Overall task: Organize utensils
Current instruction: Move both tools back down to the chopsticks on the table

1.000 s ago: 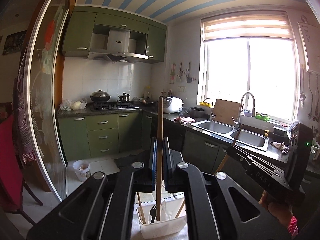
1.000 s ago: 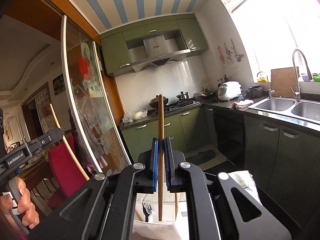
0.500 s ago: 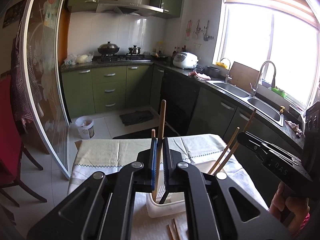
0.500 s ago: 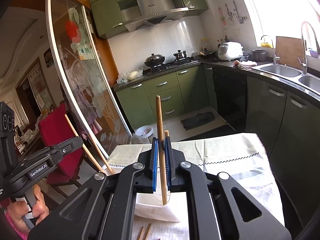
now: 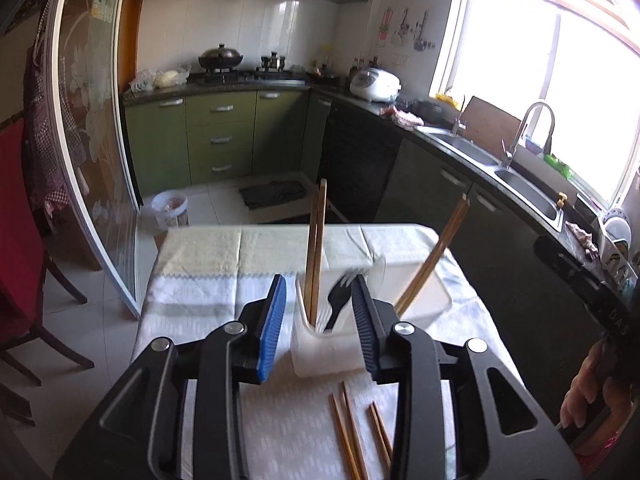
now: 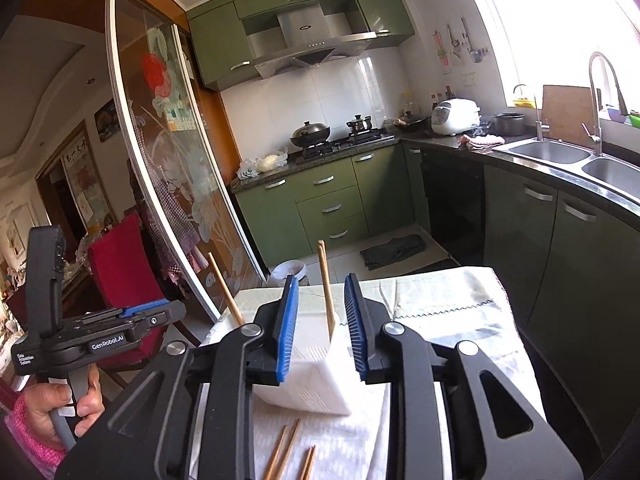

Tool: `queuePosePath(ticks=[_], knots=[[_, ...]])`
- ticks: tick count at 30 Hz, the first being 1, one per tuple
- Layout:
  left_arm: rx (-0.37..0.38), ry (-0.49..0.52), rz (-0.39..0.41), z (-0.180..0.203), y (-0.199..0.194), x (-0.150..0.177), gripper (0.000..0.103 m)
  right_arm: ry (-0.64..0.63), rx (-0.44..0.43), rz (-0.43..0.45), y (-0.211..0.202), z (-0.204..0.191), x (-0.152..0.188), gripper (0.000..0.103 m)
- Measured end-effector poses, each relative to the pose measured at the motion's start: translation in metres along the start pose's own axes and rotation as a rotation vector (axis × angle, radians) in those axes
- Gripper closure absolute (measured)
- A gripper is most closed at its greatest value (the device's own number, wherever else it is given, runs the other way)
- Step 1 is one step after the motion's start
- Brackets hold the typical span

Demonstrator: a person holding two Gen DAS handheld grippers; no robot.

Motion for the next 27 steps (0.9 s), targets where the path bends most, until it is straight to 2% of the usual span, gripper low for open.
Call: queuePosePath(ticks=[6,9,13,16,18,23,27], knots=[[0.067,-0.01,-0.38,0.009,0.049,0.106,0.07,0.039,0.071,-0.065,-0.053,0.037,0.067,0.075],[0.073,-0.03,-0.488,0.012,0.071,0.14,0.07,0.101,0.07,-0.109,-0.066,0.057,0.098,0.075],[0.039,-0.022,-0.53,0.021,0.091,0.157,0.07,0.143,0.071,-0.145,-0.076,0.076,0.121,0.075],[0.04,-0.038,-0.562,0.024,0.101,0.163,0.07,0.16,0.064,-0.144,-0.081,0.083,0.121,0.074],[0.018,-0.021,-0.567,0.026,0.104,0.165,0.07,0.164,0.06,-0.136,-0.084,0.086,0.12,0.068],[-0.024,0.001,-0.605,0.028,0.113,0.174,0.07,0.176,0.042,-0.147,-0.085,0.089,0.122,0.068],[-0.054,0.041,-0.607,0.032,0.115,0.178,0.075,0.154,0.028,-0.201,-0.071,0.081,0.128,0.068]])
Point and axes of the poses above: each gripper's, at about its wrist camera, not at the fingertips, and y roughly the way its jaws point, z to its right, x to its underside, the point moved 7 cm from there along y, roughly the way its jaws point, and after that the axes turned 3 degrees about y, right-handed, at the moved point
